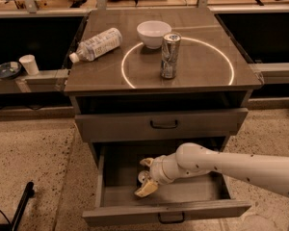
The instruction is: Pick pepsi can from middle drawer and place on counter
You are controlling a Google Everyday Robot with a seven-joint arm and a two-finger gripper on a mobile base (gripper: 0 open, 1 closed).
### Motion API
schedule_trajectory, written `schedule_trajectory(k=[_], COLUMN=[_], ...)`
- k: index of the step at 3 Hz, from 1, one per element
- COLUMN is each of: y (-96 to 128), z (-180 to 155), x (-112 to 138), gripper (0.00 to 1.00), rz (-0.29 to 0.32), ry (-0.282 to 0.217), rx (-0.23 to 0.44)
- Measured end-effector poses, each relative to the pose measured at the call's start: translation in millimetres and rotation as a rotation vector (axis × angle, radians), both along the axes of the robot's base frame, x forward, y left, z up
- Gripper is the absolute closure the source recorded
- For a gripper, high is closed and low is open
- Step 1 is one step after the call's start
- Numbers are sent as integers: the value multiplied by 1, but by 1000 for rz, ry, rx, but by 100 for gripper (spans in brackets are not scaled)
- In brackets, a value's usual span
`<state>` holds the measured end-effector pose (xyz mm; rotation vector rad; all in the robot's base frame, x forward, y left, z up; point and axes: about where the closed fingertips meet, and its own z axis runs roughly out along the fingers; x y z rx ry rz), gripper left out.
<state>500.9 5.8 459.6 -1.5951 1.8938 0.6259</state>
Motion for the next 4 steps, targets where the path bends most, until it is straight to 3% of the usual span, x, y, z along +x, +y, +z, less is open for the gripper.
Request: schedule_trajectory(k=[2, 3, 4], y=[4, -5, -57], z=[-30, 3, 84], x=[2, 1, -5], gripper=[68, 98, 100], rz=[-7, 2, 32], ry=[50, 55, -42], rx=[25, 206, 289])
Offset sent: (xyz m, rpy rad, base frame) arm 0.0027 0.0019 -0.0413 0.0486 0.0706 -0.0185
